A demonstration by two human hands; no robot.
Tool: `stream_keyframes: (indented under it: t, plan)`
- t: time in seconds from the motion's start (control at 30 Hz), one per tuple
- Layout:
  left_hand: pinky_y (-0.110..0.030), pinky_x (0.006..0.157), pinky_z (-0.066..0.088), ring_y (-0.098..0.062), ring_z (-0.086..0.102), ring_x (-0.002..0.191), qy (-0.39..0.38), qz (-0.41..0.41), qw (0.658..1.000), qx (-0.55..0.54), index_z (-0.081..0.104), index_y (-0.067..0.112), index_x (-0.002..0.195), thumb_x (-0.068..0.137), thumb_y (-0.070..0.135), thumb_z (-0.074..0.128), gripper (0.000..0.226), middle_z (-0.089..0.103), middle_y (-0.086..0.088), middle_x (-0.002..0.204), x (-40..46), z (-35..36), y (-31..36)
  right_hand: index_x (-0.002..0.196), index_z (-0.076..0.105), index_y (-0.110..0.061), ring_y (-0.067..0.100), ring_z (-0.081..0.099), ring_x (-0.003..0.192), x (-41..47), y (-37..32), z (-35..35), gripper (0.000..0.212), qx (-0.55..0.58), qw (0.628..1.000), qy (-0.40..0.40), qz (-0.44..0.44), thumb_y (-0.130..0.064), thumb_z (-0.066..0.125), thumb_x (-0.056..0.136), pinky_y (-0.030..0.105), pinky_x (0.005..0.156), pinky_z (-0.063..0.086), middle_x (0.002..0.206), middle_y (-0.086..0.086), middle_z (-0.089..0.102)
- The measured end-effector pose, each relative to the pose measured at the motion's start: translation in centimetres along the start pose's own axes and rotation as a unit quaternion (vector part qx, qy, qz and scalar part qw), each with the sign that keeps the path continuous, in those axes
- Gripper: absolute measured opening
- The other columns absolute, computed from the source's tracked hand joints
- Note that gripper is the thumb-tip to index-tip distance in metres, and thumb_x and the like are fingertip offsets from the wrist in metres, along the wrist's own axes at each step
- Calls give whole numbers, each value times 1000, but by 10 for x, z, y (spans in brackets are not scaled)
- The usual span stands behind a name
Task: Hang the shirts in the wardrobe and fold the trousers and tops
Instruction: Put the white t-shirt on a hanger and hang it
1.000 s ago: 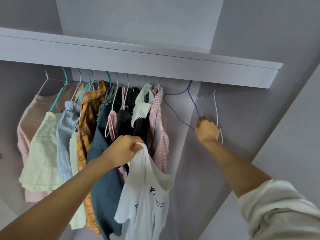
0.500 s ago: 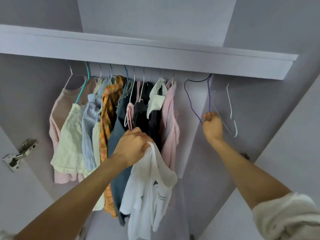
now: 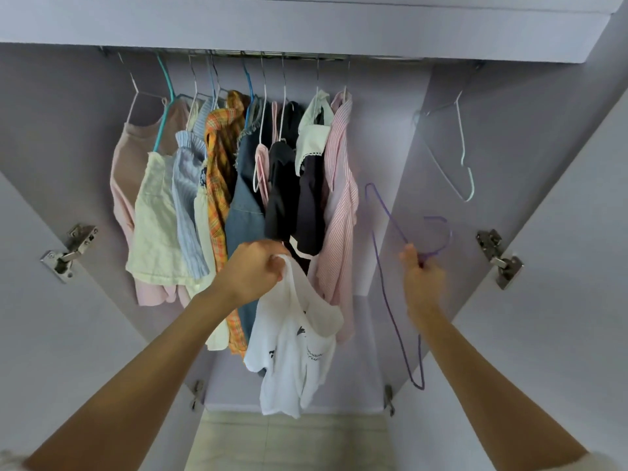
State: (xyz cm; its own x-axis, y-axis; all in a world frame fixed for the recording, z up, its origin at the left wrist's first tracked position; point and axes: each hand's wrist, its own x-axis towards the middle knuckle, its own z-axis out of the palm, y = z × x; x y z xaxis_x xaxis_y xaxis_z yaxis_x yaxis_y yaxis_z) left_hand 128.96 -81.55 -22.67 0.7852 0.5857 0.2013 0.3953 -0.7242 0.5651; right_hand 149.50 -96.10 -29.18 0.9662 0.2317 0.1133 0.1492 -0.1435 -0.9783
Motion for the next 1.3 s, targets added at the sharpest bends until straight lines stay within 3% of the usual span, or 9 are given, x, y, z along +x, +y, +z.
stream_keyframes:
  t: [0.1, 0.27, 0.37, 0.63, 0.8, 0.9, 1.0, 1.2, 1.3]
  plan:
    - [-26, 70, 42, -28, 60, 81, 8, -23, 999, 30, 70, 5, 90, 84, 3, 52, 19, 68, -9, 86, -8, -5, -2, 62, 58, -14, 2, 34, 43, -24, 7, -13, 42, 101, 993, 44, -28, -25, 40, 99, 19, 47, 30, 41, -13, 36]
    - [-31, 72, 44, -30, 60, 79, 5, -30, 999, 36, 68, -2, 87, 81, 20, 47, 31, 67, -14, 83, -13, -10, 0, 43, 31, -21, 7, 21, 34, -33, -25, -8, 49, 341, 936, -30, 81, -9, 32, 91, 18, 37, 15, 36, -9, 27]
    - [-32, 72, 44, -30, 60, 80, 16, -12, 999, 25, 67, -2, 86, 84, 5, 53, 16, 66, -14, 83, -15, -11, 3, 37, 30, -19, 7, 16, 32, -34, -38, 3, 49, 423, 890, -121, 119, -9, 24, 85, 19, 38, 10, 34, -8, 20]
    - [-27, 72, 51, -15, 64, 71, 102, 38, 988, -113, 65, 11, 81, 88, -5, 52, 21, 64, 0, 79, -19, -55, 4, 53, 26, -19, 5, 16, 37, -60, 11, 34, 41, 232, 942, -215, 112, 2, 30, 89, 17, 37, 16, 40, -9, 21]
    - [-26, 77, 45, -29, 63, 86, 35, 113, 985, 124, 70, 1, 92, 82, -12, 57, 21, 66, -12, 95, -31, -91, -37, 59, 36, -16, 4, 36, 40, -28, 11, 19, 33, -14, 986, -166, -19, 2, 42, 86, 17, 40, 31, 44, -8, 38]
    - [-24, 87, 42, -23, 58, 104, -80, 67, 971, 216, 68, 10, 107, 89, 4, 54, 24, 60, -4, 114, -38, -81, -54, 60, 37, -20, 7, 42, 43, -14, -14, 27, 31, -146, 967, -181, -104, -4, 45, 85, 19, 40, 35, 47, -3, 41]
    - [-30, 92, 44, -20, 57, 107, -71, 39, 971, 224, 66, 17, 113, 94, 13, 49, 26, 61, 0, 117, -39, -70, -56, 69, 44, -8, 23, 46, 54, -12, -27, 35, 17, -269, 915, -249, -172, -7, 46, 87, 28, 52, 35, 56, 10, 49]
    - [-36, 82, 49, -19, 59, 98, -26, 96, 980, 170, 70, 19, 104, 89, 7, 54, 25, 65, 0, 104, -33, -51, -46, 58, 29, -16, 11, 31, 44, -32, -58, 57, 42, -191, 906, -289, -243, -18, 43, 97, 19, 43, 27, 47, -1, 32]
    - [-35, 82, 50, -16, 59, 95, 15, 81, 994, 67, 59, 19, 122, 88, 6, 59, 37, 62, 0, 102, -38, -36, -53, 56, 25, -16, 10, 26, 43, -34, -65, 57, 46, -179, 903, -310, -236, -20, 43, 98, 17, 41, 28, 47, -3, 28]
